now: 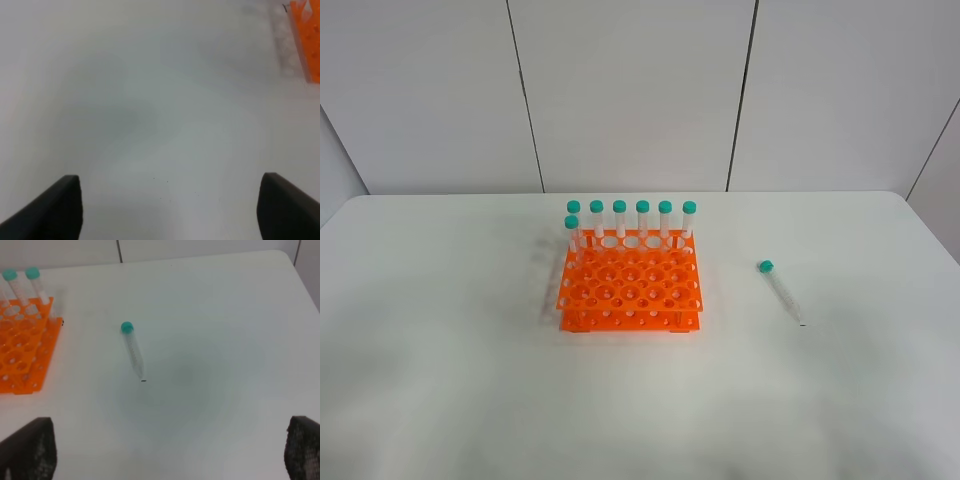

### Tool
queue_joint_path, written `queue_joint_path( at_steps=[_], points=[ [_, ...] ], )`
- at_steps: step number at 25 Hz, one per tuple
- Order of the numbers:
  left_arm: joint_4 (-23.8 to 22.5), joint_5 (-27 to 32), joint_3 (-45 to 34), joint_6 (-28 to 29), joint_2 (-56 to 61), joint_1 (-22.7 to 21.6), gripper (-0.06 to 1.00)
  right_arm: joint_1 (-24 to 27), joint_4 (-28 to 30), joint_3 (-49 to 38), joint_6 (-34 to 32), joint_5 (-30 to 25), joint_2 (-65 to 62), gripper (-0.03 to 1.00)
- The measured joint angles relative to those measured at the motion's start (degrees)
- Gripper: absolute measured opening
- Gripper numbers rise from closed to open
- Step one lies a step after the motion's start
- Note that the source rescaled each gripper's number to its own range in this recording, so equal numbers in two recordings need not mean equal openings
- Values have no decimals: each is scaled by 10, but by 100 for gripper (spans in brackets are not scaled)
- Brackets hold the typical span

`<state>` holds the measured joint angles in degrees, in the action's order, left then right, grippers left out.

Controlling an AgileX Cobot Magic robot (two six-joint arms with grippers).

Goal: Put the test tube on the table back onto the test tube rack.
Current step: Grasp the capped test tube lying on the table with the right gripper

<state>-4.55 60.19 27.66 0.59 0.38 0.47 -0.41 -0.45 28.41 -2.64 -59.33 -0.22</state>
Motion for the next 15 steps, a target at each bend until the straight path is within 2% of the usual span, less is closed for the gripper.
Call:
queue_joint_path(
  at_steps=[8, 12, 15],
  points=[
    [0, 0, 0, 0, 0, 0, 100, 0, 4, 5, 0, 11, 11, 100],
    [0, 0, 0, 0, 0, 0, 100, 0, -4, 29, 0, 44, 110, 100],
    [0, 0, 0, 0, 0, 0, 100, 0, -5, 56, -1, 73, 231, 100]
  ],
)
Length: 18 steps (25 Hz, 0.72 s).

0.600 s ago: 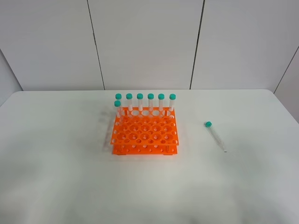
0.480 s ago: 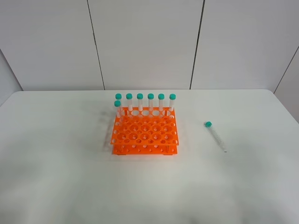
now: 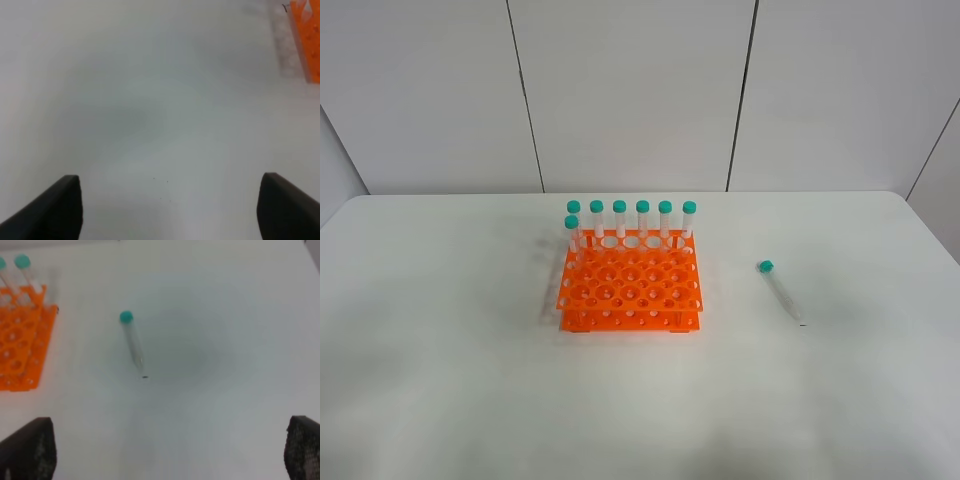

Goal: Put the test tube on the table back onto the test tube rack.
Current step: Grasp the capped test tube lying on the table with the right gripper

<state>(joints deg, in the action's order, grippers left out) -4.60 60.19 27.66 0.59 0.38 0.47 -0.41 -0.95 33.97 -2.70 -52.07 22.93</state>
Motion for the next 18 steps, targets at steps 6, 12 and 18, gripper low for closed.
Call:
queue_joint_path(
  at_steps=[6, 12, 18],
  points=[
    [0, 0, 0, 0, 0, 0, 100, 0, -2, 79, 0, 26, 256, 100],
    [0, 0, 0, 0, 0, 0, 100, 0, -2, 184, 20, 26, 497, 100],
    [0, 0, 0, 0, 0, 0, 100, -2, -3, 318, 78, 0, 690, 100]
  ],
)
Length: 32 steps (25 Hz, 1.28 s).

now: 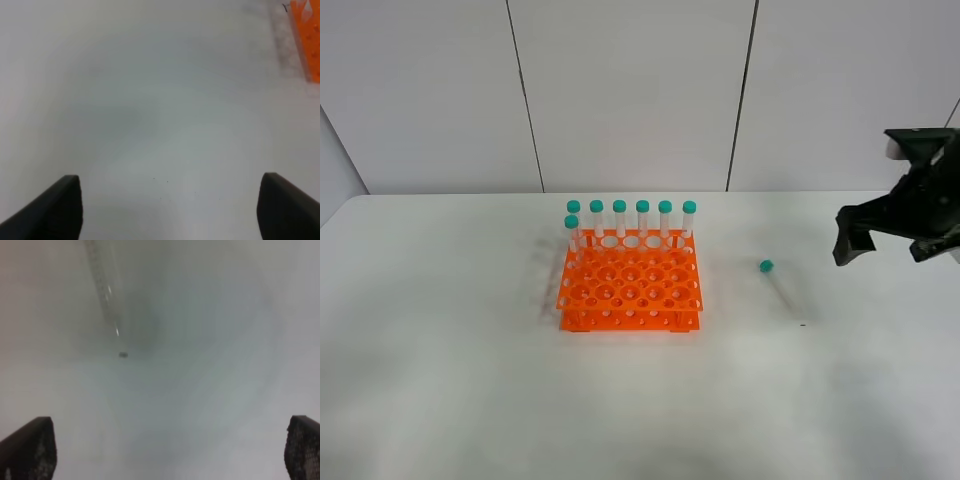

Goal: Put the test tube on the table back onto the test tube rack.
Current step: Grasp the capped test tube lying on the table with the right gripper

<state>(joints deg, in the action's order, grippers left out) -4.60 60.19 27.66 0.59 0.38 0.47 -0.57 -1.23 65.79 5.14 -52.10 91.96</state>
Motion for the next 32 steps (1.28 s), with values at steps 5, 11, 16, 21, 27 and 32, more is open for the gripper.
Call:
queue_joint_path(
  at_steps=[5, 11, 16, 21, 27, 32],
  points=[
    [0, 0, 0, 0, 0, 0, 100, -33, -1, 67, 25, 5, 88, 100],
    [0, 0, 0, 0, 0, 0, 100, -40, -1, 73, 28, 20, 138, 100],
    [0, 0, 0, 0, 0, 0, 100, -57, -1, 73, 39, 43, 186, 100],
    [0, 0, 0, 0, 0, 0, 100, -82, -2, 73, 42, 80, 218, 100],
    [0, 0, 0, 0, 0, 0, 100, -76, -1, 78, 20, 92, 243, 100],
    [0, 0, 0, 0, 0, 0, 100, -64, -1, 94, 19, 91, 260, 100]
  ],
)
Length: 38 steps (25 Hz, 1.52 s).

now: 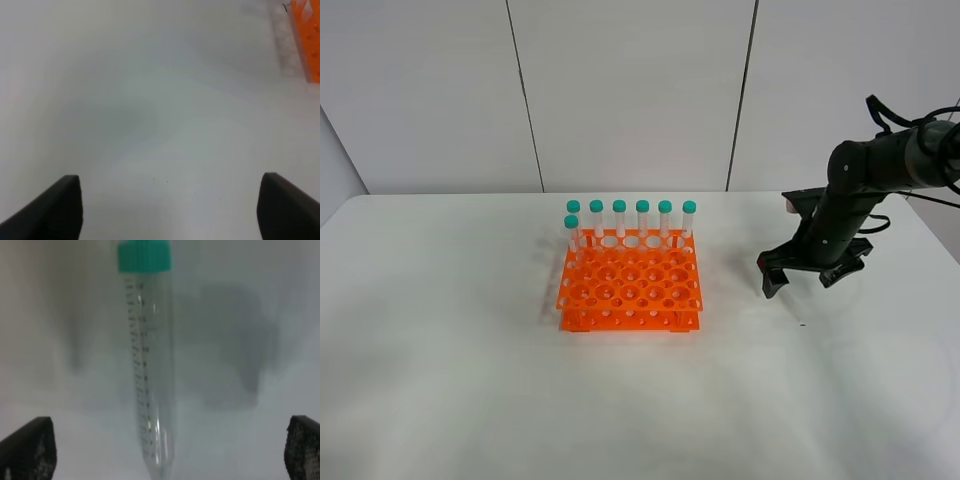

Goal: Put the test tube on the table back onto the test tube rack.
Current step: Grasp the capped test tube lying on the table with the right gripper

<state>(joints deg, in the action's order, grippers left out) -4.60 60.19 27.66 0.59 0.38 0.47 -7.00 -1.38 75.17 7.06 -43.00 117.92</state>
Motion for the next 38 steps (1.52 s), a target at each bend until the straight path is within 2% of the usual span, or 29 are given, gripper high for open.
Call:
queue_joint_path(
  at_steps=[26, 28, 30, 32, 33, 34, 38],
  points=[
    [0, 0, 0, 0, 0, 0, 100, 0, -1, 6, 0, 5, 45, 98],
    [0, 0, 0, 0, 0, 0, 100, 0, -1, 6, -1, 5, 45, 83],
    [0, 0, 0, 0, 0, 0, 100, 0, -1, 6, -5, 3, 45, 56],
    [0, 0, 0, 0, 0, 0, 100, 0, 1, 6, -9, 2, 45, 13],
    [0, 0, 0, 0, 0, 0, 100, 0, 1, 6, -9, 1, 45, 0],
    [0, 0, 0, 0, 0, 0, 100, 0, 1, 6, -6, 1, 45, 5],
    [0, 0, 0, 0, 0, 0, 100, 0, 3, 6, 2, -1, 43, 3]
  ],
)
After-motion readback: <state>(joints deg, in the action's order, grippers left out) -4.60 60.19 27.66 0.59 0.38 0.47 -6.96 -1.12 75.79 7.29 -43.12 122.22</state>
